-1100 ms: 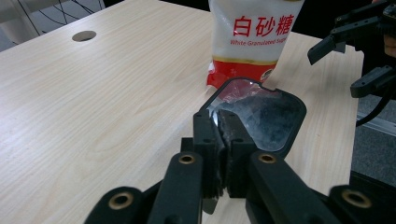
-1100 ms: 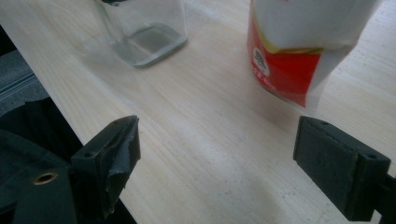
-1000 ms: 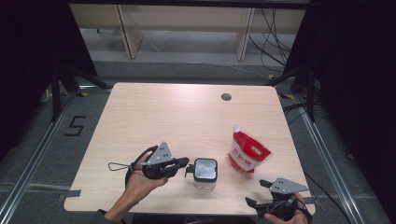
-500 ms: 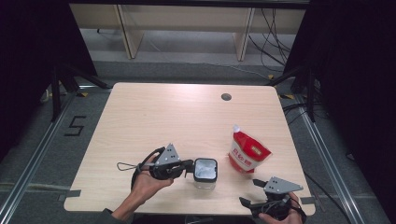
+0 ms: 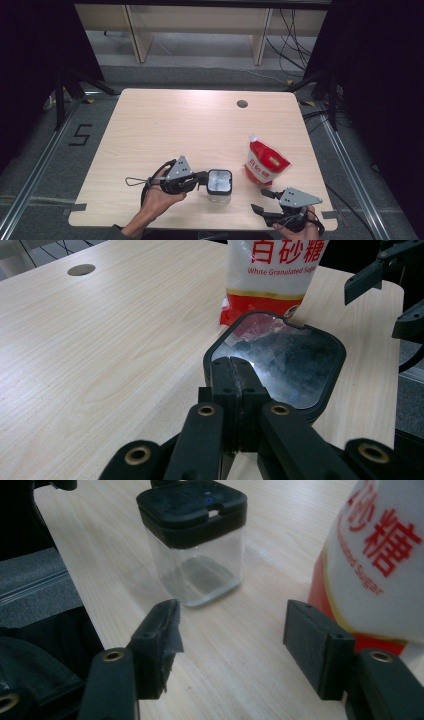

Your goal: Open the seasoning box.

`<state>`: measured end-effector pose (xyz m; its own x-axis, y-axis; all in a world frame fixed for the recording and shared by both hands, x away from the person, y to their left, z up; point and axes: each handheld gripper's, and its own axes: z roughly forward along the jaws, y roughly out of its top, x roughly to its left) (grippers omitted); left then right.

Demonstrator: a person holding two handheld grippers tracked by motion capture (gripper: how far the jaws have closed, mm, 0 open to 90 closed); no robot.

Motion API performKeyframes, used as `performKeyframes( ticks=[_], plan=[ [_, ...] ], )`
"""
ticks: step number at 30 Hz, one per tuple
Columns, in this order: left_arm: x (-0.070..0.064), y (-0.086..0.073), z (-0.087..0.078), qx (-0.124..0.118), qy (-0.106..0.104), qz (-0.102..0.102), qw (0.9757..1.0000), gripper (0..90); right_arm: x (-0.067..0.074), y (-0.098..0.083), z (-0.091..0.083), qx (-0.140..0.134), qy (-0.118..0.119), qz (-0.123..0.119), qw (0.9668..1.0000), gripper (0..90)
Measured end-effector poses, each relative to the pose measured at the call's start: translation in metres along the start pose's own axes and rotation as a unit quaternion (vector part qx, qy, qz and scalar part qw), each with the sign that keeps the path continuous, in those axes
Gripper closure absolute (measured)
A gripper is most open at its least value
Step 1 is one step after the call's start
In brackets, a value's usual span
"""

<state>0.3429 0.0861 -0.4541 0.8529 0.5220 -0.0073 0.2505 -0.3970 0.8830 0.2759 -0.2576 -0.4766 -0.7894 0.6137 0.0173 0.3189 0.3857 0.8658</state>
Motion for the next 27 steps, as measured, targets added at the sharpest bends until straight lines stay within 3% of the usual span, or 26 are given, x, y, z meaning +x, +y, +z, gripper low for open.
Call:
performKeyframes(
  ticks=[4, 9, 27],
  plan=[
    [0.0005, -0.0002, -0.0013, 0.005, 0.003, 0.006, 1.0000, 88.9, 0.0041, 0.0031, 0.0045, 0.004, 0.003, -0.006, 1.0000, 45.1],
    [-0.0048, -0.0009, -0.0005, -0.005, 0.007, -0.007, 0.9999, 88.9, 0.0062, 0.0049, 0.0073, 0.005, 0.008, -0.010, 0.9999, 45.9],
    [-0.0072, -0.0026, -0.0053, -0.005, 0.019, 0.006, 0.9998, 88.9, 0.0063, 0.0053, 0.0073, 0.006, 0.006, -0.014, 0.9999, 46.9]
  ],
)
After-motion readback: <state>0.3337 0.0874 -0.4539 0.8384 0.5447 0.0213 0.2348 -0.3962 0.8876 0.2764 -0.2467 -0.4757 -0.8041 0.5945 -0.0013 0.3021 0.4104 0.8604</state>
